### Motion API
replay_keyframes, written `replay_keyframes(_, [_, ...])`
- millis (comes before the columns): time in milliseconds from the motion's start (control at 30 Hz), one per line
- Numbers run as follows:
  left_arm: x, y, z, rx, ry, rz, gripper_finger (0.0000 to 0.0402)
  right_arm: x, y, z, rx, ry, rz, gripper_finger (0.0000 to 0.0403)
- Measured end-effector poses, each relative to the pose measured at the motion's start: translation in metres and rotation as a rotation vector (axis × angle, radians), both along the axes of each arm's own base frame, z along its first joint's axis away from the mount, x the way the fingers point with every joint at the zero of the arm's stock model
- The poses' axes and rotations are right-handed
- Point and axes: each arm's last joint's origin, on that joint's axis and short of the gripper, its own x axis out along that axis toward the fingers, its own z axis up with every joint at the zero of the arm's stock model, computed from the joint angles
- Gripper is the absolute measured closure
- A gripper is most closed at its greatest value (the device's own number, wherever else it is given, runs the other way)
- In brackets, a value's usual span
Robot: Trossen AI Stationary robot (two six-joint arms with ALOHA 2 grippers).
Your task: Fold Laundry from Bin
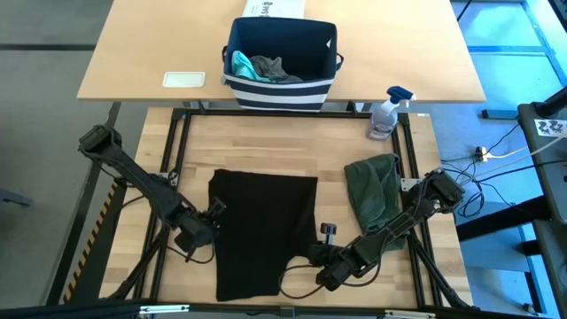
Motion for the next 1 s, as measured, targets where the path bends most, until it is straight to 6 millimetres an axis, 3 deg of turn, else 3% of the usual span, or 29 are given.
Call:
replay_keyframes(267, [0.000, 0.002, 0.029, 0.055, -0.002, 0.008, 0.0401, 0.004, 0.004, 0.003, 0.045, -0.037, 0.036, 0.0402])
replay_keyframes(767, [-0.012, 0.013, 0.039, 0.108, 0.034, 0.059, 0.0401, 0.016, 0.012, 0.011, 0.134, -0.139, 0.123, 0.0402])
replay_keyframes(1000, [-0.023, 0.019, 0.018, 0.142, 0.224, 0.063, 0.0401, 0.040, 0.005, -0.019, 0.219, -0.118, 0.152, 0.0402])
